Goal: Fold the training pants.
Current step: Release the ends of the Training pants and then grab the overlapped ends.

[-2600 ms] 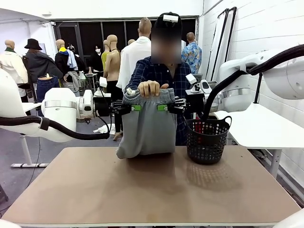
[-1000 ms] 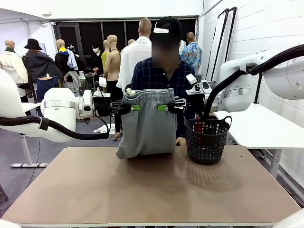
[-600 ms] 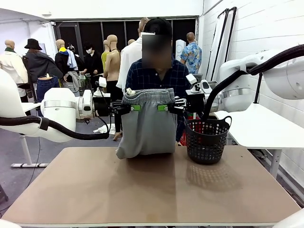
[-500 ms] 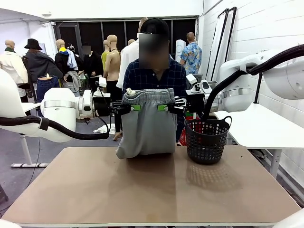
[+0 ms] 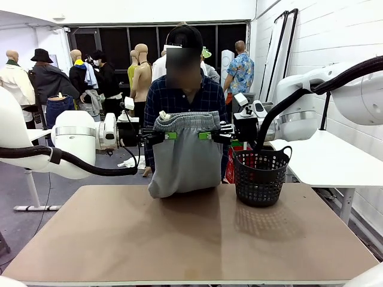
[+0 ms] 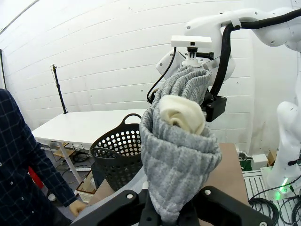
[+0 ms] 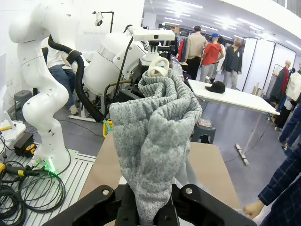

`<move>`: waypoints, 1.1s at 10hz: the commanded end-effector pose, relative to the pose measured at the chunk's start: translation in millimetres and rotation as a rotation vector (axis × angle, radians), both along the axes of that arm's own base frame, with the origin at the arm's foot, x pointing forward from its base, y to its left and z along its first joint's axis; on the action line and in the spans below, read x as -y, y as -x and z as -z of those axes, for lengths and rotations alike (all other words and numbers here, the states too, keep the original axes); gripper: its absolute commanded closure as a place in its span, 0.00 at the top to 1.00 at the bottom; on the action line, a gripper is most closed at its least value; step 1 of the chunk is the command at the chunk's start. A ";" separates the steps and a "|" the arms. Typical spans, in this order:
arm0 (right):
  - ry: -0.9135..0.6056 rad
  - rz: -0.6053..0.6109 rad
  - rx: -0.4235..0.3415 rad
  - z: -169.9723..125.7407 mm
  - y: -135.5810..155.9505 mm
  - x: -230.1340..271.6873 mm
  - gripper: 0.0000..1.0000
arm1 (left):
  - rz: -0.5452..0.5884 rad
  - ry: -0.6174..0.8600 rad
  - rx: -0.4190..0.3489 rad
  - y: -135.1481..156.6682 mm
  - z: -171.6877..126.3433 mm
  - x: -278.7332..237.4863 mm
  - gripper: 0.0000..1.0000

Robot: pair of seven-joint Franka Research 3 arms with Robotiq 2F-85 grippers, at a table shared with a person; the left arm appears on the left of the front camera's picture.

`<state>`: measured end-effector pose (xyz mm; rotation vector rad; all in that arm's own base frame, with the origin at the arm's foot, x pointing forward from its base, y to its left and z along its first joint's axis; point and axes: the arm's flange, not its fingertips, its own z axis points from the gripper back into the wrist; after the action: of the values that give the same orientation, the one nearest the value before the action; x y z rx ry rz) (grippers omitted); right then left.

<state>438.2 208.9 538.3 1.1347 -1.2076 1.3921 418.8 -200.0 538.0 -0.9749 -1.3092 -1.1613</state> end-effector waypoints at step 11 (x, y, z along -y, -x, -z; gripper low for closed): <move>-0.003 -0.004 0.001 -1.3 1.4 -2.2 0.00 | -0.010 0.006 0.003 3.0 -1.1 0.3 0.00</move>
<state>438.2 208.8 538.3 1.1345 -1.2077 1.3919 418.8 -200.0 538.0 -0.9749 -1.3092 -1.1613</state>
